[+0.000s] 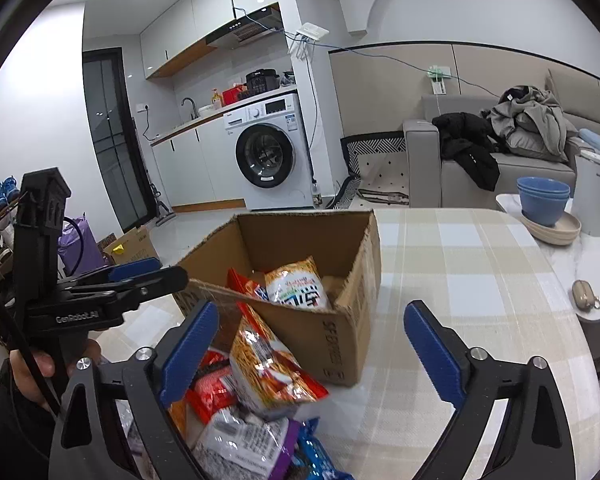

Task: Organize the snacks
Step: 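Drop the red bag into the box with the left gripper while the right releases the noodle bag, then move the left gripper to the purple-white bag while the right gripper approaches the blue Oreo pack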

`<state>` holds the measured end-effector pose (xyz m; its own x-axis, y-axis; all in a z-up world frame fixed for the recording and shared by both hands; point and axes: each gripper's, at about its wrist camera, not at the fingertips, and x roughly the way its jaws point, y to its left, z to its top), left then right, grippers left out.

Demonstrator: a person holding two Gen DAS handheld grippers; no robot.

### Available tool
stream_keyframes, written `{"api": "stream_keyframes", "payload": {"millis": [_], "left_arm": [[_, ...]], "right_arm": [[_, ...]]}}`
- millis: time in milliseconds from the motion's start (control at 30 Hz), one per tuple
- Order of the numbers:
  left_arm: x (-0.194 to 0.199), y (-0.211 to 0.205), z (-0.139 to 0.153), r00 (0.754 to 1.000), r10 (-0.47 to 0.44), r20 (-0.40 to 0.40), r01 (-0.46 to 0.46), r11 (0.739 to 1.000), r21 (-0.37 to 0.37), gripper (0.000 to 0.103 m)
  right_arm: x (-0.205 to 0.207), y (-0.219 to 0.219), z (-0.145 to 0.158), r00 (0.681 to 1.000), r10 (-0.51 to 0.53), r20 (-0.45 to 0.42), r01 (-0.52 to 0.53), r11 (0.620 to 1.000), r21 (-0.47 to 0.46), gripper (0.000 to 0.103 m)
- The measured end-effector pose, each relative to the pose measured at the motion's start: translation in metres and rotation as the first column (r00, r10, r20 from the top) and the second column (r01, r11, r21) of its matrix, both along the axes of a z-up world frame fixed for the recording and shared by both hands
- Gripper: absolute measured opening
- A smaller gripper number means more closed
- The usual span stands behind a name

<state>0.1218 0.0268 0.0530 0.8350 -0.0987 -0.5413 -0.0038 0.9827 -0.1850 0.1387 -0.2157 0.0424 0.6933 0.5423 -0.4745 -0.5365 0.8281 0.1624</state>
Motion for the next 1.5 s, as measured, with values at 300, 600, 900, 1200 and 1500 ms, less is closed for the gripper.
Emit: {"api": "stream_keyframes", "payload": {"millis": [300, 600, 900, 1200, 1500], "left_arm": [[-0.049, 0.0, -0.014, 1.0, 0.017, -0.005, -0.017, 1.0, 0.008, 0.102], [-0.094, -0.007, -0.031, 0.999, 0.018, -0.032, -0.016, 0.998, 0.065, 0.102], [-0.139, -0.001, -0.033, 0.999, 0.018, -0.043, -0.015, 0.998, 0.068, 0.102], [-0.17, 0.003, -0.046, 0.993, 0.038, -0.109, -0.031, 0.997, 0.067, 0.102], [-0.188, 0.003, -0.062, 0.988, 0.033, -0.15, -0.024, 0.997, 0.067, 0.102]], "right_arm": [[-0.013, -0.017, -0.017, 0.998, 0.03, -0.06, -0.031, 0.999, -0.017, 0.1], [-0.024, -0.016, -0.02, 0.995, 0.068, -0.079, -0.073, 0.996, -0.059, 0.1], [-0.034, -0.009, -0.026, 0.991, 0.093, -0.091, -0.101, 0.991, -0.093, 0.1], [-0.038, -0.009, -0.037, 0.987, 0.103, -0.127, -0.119, 0.985, -0.127, 0.1], [-0.044, -0.001, -0.046, 0.98, 0.134, -0.149, -0.158, 0.974, -0.163, 0.1]]}}
